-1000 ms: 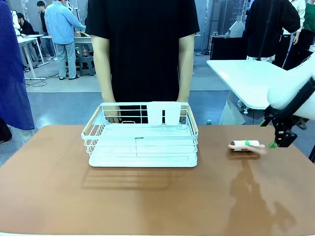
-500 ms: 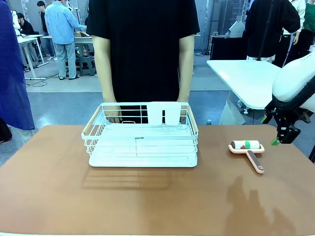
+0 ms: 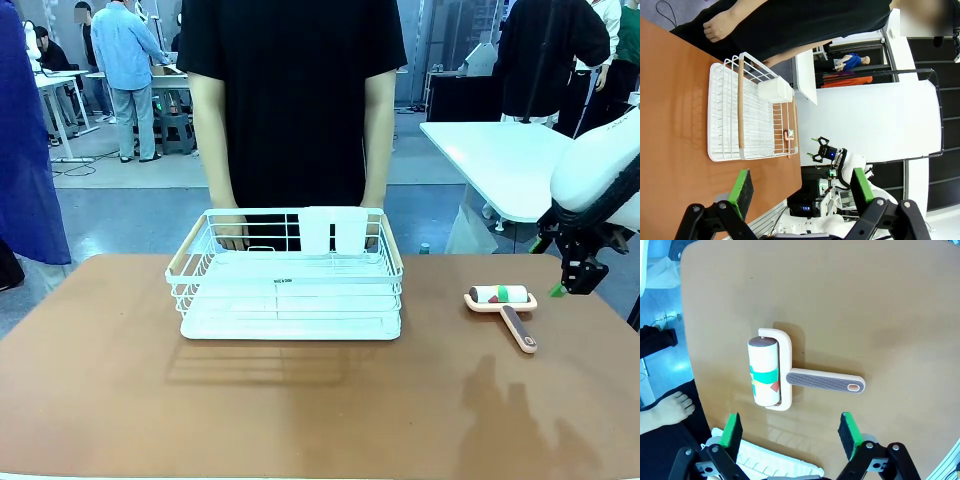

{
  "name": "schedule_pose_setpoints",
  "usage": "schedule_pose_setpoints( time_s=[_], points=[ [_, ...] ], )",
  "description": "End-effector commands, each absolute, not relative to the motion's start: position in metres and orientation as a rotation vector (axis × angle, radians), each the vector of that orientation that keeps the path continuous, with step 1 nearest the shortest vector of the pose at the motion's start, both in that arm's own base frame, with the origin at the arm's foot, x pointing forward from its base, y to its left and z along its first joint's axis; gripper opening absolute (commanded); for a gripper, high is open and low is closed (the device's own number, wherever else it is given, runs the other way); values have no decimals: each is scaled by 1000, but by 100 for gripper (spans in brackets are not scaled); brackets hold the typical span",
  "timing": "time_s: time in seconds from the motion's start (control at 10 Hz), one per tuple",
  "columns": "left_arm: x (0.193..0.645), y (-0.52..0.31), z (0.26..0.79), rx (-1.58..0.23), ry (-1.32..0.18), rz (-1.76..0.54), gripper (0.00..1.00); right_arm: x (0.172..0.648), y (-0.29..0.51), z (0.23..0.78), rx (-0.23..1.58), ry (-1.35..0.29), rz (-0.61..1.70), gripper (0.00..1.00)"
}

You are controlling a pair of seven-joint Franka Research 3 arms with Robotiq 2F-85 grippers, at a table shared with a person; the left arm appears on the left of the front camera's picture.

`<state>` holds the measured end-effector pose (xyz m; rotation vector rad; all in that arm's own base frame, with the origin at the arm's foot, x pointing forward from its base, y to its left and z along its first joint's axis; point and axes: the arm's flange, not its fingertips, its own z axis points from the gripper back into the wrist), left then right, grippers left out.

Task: Clean the table.
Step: Place the Lint Roller down when the Dish drying rack is positioned in the middle of the table.

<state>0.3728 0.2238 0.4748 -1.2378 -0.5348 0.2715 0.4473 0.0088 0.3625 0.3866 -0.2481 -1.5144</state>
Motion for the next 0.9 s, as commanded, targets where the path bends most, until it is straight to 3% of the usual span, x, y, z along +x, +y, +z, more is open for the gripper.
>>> schedule_pose_setpoints(
  time_s=[0.0,0.8],
  points=[
    [371,225,477,-1238,-544,271,100,448,9,364,397,-264,-1505,100],
    [371,225,477,-1238,-544,271,100,448,9,364,397,-264,-1505,100]
  ],
)
